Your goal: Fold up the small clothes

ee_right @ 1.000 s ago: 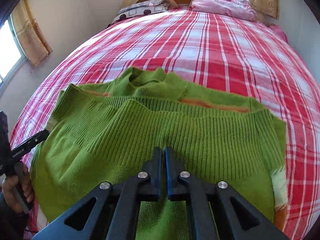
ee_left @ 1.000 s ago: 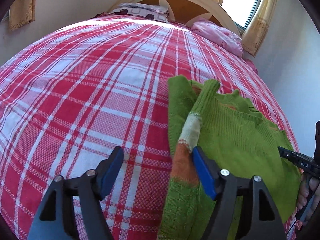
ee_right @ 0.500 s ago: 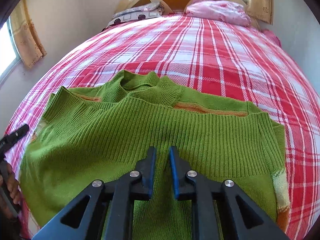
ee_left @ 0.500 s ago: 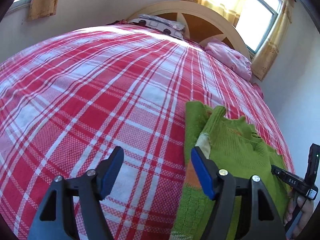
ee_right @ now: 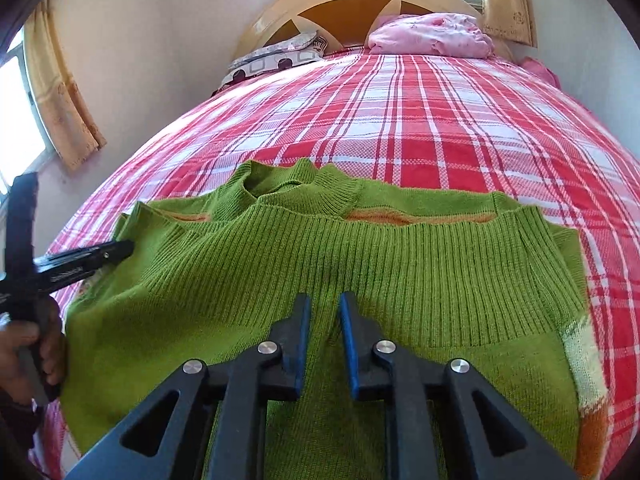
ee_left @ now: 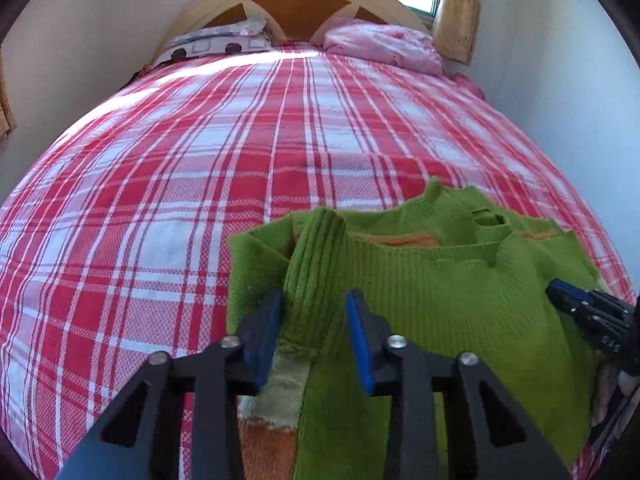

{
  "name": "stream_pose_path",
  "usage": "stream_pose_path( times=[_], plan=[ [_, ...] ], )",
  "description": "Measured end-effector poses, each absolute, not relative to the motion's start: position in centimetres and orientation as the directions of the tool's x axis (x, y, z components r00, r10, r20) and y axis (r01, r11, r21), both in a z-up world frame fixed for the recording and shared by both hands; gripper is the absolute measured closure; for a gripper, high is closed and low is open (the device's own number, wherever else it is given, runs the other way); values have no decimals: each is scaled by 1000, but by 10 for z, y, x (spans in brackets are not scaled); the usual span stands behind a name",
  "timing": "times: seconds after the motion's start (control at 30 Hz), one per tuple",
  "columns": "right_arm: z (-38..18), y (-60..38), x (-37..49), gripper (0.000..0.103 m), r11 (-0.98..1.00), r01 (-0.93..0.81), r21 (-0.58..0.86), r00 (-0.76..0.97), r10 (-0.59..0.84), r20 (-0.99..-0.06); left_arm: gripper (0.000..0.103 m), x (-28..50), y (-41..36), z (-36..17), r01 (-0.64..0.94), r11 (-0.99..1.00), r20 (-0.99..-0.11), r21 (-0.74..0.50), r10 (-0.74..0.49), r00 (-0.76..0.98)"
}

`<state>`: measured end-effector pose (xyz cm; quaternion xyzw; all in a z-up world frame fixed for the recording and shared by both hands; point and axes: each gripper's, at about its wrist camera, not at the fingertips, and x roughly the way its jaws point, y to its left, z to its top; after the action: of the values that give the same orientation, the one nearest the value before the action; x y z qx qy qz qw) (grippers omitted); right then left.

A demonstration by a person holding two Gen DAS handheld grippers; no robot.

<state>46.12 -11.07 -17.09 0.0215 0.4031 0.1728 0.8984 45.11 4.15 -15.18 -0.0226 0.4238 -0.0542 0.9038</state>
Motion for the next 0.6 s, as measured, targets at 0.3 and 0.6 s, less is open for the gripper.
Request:
stream_pose_path(
  times=[0.3, 0.6],
  plan=[
    [-172, -118, 462, 86, 928, -294, 230, 611, 368, -701, 97, 428, 90, -157, -104, 959, -704, -262, -116, 701],
    [-149, -185, 412, 32, 930, -276, 244, 626, 367, -688, 67, 405, 93, -139, -100, 964, -692, -248, -104, 714]
  ],
)
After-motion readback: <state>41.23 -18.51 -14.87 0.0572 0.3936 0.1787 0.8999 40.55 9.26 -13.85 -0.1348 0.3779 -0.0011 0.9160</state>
